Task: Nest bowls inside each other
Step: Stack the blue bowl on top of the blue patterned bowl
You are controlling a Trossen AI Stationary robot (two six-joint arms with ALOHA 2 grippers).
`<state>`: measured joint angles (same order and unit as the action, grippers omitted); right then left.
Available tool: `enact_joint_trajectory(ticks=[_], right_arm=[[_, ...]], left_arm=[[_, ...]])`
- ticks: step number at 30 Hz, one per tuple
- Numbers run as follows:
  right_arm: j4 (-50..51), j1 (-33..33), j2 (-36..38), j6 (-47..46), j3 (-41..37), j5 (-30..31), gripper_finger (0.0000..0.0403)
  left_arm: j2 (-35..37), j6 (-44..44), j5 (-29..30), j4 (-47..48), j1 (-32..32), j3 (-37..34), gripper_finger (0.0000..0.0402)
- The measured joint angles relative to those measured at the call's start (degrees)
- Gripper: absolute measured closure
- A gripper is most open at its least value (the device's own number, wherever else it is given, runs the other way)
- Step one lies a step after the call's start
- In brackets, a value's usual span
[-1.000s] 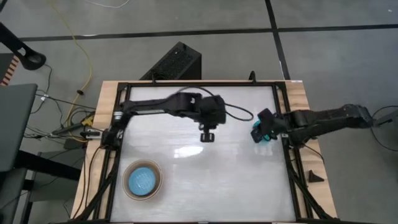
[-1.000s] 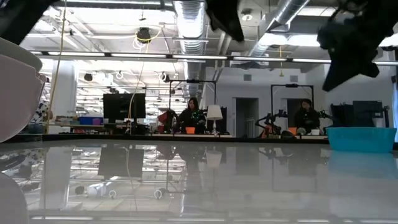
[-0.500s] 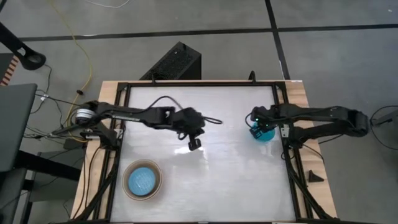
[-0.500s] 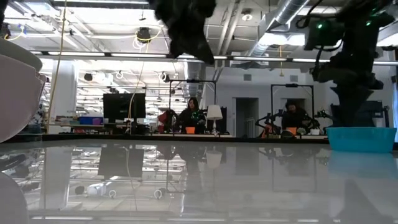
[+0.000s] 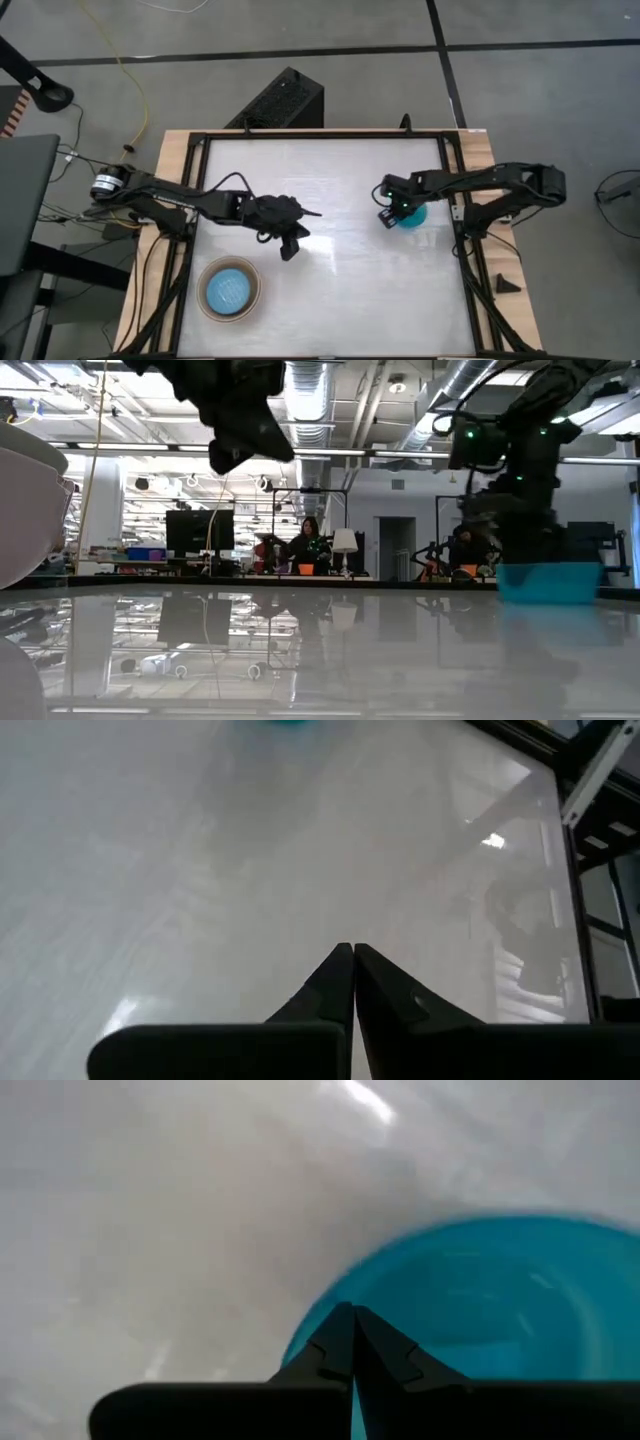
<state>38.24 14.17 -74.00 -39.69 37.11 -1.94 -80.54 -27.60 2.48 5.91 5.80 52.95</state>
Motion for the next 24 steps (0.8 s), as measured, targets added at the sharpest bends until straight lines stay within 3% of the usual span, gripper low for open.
enact_joint_trajectory(ticks=[5, 11, 19, 24], right_arm=[[-9.17, -3.93, -3.33, -4.18, 3.15, -2.11, 0.0373], [-16.99, -10.49, -8.58, -4.71, 12.82, -2.08, 0.0373], [-1.20, -15.24, -11.39, 0.80, 27.41, -0.99, 0.0373], [6.73, -20.08, -6.84, 1.15, 29.12, 0.85, 0.0373]], left_arm=[[0.92, 2.79, 0.55, -0.01, 1.81, 0.15, 0.0401], [0.77, 5.14, 0.47, 1.25, 2.26, 0.07, 0.0401], [0.77, 7.95, 1.52, 0.32, 2.26, 0.07, 0.0401], [-0.83, 10.34, 3.91, -5.02, 2.28, 0.08, 0.0401]])
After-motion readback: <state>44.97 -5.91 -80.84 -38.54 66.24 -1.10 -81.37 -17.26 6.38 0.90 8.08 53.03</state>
